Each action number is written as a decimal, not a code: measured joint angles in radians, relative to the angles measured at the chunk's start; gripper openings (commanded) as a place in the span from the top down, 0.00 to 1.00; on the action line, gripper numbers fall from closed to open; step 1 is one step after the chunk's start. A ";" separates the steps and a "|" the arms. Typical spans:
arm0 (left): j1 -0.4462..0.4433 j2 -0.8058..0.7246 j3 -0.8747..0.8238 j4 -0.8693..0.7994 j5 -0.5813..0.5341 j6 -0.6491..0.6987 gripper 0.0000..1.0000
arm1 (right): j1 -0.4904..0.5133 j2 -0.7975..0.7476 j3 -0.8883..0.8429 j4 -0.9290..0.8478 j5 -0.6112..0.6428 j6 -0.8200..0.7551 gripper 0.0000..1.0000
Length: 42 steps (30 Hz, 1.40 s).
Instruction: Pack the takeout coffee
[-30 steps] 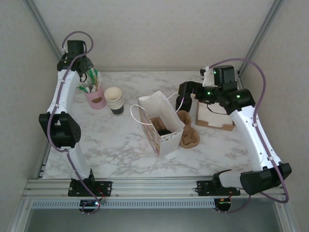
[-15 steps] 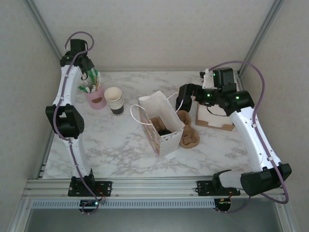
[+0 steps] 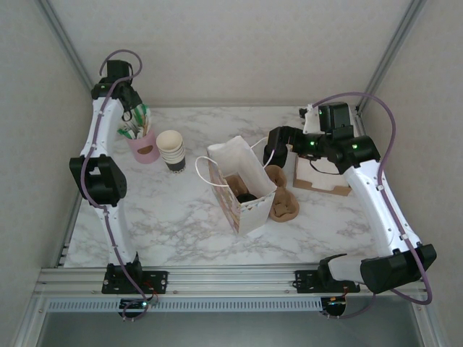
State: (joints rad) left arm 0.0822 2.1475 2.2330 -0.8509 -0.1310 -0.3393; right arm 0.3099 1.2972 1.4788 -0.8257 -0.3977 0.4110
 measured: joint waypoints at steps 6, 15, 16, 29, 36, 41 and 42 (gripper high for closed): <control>-0.005 -0.011 0.000 0.000 0.000 0.003 0.87 | 0.000 0.000 -0.010 0.004 -0.009 0.000 0.01; -0.010 -0.083 -0.023 0.000 -0.004 0.004 0.88 | 0.000 0.000 -0.012 0.014 -0.019 0.000 0.01; -0.011 -0.087 -0.025 0.001 -0.005 0.004 0.88 | 0.000 0.000 -0.012 0.014 -0.020 0.000 0.01; -0.015 -0.100 -0.092 0.008 -0.016 0.016 0.73 | 0.000 0.000 -0.013 0.014 -0.023 0.000 0.01; -0.015 -0.112 -0.117 0.014 -0.016 0.018 0.75 | 0.000 -0.005 -0.021 0.014 -0.024 0.000 0.01; -0.016 -0.133 -0.129 0.022 -0.016 0.019 0.79 | 0.000 -0.011 -0.031 0.015 -0.023 0.000 0.01; -0.016 -0.135 -0.130 0.024 -0.016 0.019 0.79 | 0.000 -0.012 -0.031 0.014 -0.023 0.000 0.01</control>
State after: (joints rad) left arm 0.0662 2.0125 2.1033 -0.8272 -0.1467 -0.3202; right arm 0.3099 1.2850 1.4475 -0.8112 -0.4210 0.4114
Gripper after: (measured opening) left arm 0.217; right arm 0.988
